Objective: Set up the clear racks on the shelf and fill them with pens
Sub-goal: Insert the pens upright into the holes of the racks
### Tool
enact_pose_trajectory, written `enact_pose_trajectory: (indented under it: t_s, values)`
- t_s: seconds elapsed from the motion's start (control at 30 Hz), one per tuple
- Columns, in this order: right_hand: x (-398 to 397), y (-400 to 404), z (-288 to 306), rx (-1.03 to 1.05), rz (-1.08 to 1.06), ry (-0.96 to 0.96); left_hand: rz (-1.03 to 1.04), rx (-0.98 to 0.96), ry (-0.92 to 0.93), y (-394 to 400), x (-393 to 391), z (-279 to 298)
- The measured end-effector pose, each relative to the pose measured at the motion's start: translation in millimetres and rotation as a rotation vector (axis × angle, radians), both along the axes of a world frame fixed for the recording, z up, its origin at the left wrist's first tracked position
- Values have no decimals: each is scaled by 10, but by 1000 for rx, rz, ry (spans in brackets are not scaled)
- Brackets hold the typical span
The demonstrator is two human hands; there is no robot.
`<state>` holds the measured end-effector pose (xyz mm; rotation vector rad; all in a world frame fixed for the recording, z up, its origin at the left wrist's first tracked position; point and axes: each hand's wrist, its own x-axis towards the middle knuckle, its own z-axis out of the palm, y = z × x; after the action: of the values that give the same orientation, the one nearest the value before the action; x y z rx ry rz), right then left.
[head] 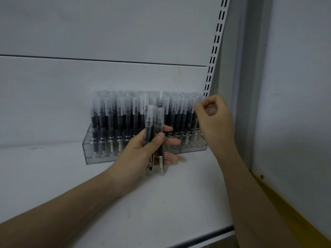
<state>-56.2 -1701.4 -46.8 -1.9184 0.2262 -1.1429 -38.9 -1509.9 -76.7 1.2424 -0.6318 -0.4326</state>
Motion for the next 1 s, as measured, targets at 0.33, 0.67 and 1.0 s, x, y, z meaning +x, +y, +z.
enact_pose_trajectory:
  t_s: [0.33, 0.67, 1.0]
  values:
    - [-102, 310, 57, 79, 629, 234, -13, 15, 19, -12, -2, 14]
    - [-66, 257, 95, 197, 576, 90, -3, 89, -37, -12, 18, -12]
    - [-58, 126, 103, 289, 295, -249, 8, 77, -32, -11, 20, -18]
